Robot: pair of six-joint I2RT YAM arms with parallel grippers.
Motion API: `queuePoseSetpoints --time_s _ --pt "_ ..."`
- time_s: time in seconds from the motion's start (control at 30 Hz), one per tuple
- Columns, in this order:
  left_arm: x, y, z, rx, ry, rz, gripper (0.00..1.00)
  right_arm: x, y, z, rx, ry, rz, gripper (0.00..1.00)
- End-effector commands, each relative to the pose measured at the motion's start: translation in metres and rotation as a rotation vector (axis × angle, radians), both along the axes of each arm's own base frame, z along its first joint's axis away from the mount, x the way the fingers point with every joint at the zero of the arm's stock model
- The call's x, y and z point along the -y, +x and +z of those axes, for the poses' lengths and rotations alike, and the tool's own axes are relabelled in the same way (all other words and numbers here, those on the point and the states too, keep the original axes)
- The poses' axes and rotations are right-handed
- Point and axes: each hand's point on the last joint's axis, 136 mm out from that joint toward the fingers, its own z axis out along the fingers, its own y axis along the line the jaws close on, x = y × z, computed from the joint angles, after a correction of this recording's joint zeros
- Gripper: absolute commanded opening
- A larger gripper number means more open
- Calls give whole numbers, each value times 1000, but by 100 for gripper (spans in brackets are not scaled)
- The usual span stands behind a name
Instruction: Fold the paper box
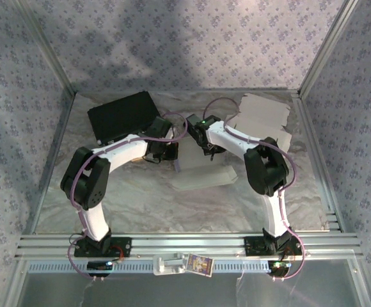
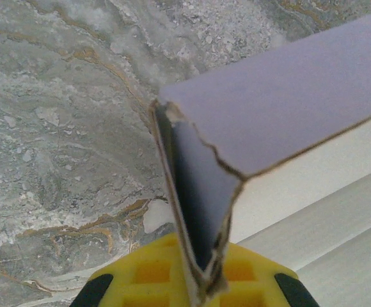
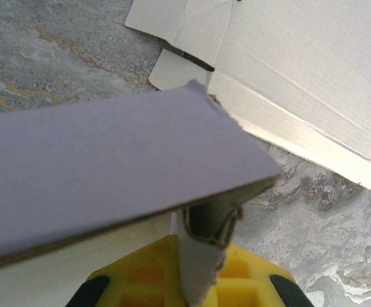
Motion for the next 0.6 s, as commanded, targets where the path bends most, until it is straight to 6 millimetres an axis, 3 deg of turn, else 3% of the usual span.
queuePoseSetpoints --time_s 0.0,0.1,0.3,0.47,0.57 --pt "-5 7 4 -2 3 27 0 28 -8 -3 -39 -103 -37 0" --pt "-5 6 5 -4 1 21 0 23 -6 -5 -38 -25 -20 0" --pt "-4 7 3 -10 4 19 0 -4 -1 -2 -21 257 34 2" --pt "-5 5 -4 -27 11 25 0 3 -2 3 -15 245 11 0" --pt "-8 7 -6 -23 20 45 5 10 -5 2 -14 218 -8 0"
